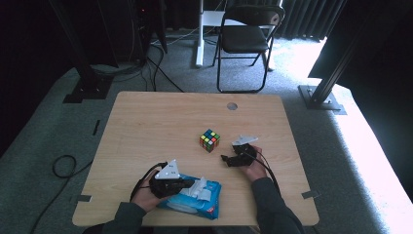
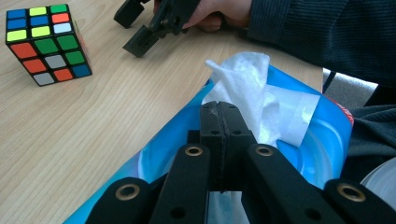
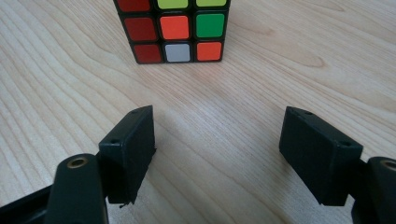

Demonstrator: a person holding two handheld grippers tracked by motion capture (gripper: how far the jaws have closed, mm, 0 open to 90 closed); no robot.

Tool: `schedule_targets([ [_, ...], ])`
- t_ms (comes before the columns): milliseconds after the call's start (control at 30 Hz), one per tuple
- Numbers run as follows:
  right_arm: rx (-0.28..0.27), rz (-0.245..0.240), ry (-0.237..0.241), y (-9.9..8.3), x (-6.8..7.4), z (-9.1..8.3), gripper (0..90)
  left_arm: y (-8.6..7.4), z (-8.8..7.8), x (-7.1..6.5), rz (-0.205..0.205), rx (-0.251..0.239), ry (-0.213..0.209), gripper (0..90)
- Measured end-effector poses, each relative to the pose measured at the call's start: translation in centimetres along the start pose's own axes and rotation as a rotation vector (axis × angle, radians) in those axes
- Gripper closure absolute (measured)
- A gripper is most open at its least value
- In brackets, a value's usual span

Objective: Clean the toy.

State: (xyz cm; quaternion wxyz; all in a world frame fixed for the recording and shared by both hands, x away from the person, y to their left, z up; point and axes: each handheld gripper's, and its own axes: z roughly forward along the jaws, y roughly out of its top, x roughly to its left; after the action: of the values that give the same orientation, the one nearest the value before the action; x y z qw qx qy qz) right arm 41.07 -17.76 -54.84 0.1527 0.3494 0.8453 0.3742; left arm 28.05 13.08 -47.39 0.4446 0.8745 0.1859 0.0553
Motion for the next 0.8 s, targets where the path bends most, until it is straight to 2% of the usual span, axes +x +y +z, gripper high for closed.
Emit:
schedule_targets([
  [533, 0.0, 0.0, 0.0, 0.0, 0.0, 0.0, 26.5, 0.0, -0.8, 0.6, -0.032, -0.05, 0.021, 90.0],
  [800, 0.0, 0.0, 0.0, 0.0, 0.0, 0.0, 26.5, 0.1, -1.4, 0.9, -0.048, -0.077, 0.048, 90.0],
])
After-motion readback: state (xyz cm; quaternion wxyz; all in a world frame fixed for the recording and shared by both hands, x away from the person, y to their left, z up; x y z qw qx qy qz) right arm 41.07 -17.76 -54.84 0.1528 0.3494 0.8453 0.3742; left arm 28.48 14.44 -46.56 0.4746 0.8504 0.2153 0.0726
